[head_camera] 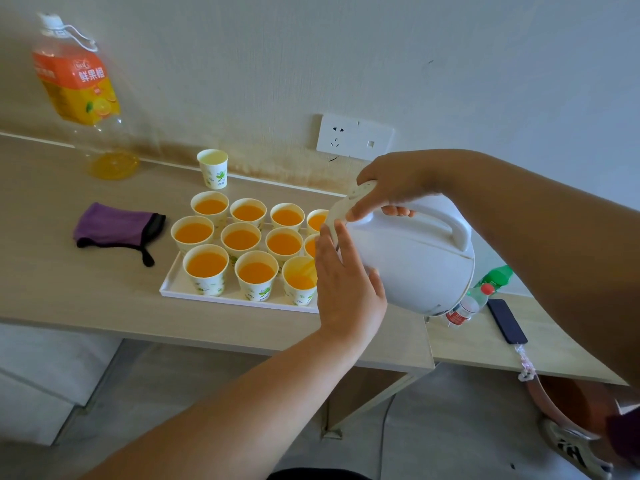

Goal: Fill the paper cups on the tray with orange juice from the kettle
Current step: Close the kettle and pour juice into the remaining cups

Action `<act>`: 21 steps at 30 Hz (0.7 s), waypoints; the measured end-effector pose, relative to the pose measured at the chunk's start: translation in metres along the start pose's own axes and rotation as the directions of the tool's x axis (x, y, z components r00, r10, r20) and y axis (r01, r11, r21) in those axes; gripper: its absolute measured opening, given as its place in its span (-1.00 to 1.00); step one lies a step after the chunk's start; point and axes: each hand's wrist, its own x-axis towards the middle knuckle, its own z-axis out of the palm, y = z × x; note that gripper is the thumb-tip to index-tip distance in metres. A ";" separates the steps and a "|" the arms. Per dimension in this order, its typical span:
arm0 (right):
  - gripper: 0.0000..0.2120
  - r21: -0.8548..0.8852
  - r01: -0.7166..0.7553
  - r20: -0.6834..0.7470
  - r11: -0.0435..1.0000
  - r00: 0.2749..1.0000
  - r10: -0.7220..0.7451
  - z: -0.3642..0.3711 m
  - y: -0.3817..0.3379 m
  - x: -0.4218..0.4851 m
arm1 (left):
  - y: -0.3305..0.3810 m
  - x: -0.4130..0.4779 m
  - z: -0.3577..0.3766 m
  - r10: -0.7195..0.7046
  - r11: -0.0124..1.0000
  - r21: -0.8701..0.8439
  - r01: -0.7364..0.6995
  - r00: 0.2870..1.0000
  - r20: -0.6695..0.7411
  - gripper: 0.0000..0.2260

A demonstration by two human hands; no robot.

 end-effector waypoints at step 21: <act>-0.60 -0.022 0.003 0.007 1.000 1.000 -0.002 -0.005 -0.006 -0.004 | -0.001 0.000 -0.003 0.021 1.000 -0.022 -0.021 1.000 -0.019 -0.29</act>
